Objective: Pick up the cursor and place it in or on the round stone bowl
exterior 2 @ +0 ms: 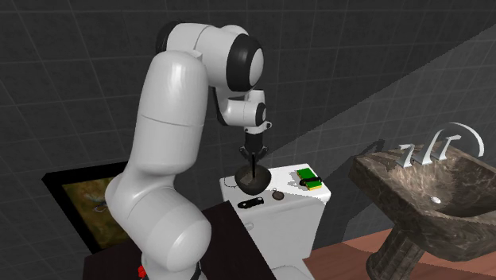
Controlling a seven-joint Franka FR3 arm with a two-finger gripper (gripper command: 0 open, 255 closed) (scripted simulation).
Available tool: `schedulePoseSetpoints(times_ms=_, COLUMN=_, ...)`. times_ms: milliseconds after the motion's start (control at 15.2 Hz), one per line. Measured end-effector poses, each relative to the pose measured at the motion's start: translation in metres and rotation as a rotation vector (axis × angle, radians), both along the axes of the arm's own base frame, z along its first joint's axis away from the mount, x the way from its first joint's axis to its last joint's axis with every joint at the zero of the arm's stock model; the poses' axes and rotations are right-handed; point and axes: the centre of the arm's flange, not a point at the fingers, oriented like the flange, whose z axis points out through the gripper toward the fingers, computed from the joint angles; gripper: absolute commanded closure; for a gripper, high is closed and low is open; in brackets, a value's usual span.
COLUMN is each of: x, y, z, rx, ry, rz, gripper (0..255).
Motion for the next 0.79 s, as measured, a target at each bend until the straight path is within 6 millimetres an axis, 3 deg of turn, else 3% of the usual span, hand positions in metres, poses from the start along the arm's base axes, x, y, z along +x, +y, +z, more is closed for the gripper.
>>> schedulePoseSetpoints(times_ms=396, x=0.000, y=0.000, z=-0.030, rx=0.000, ry=0.000, rz=0.000, gripper=255)
schedulePoseSetpoints(times_ms=792, x=0.000, y=0.000, z=-0.034, rx=0.000, ry=0.000, rz=0.000, gripper=255)
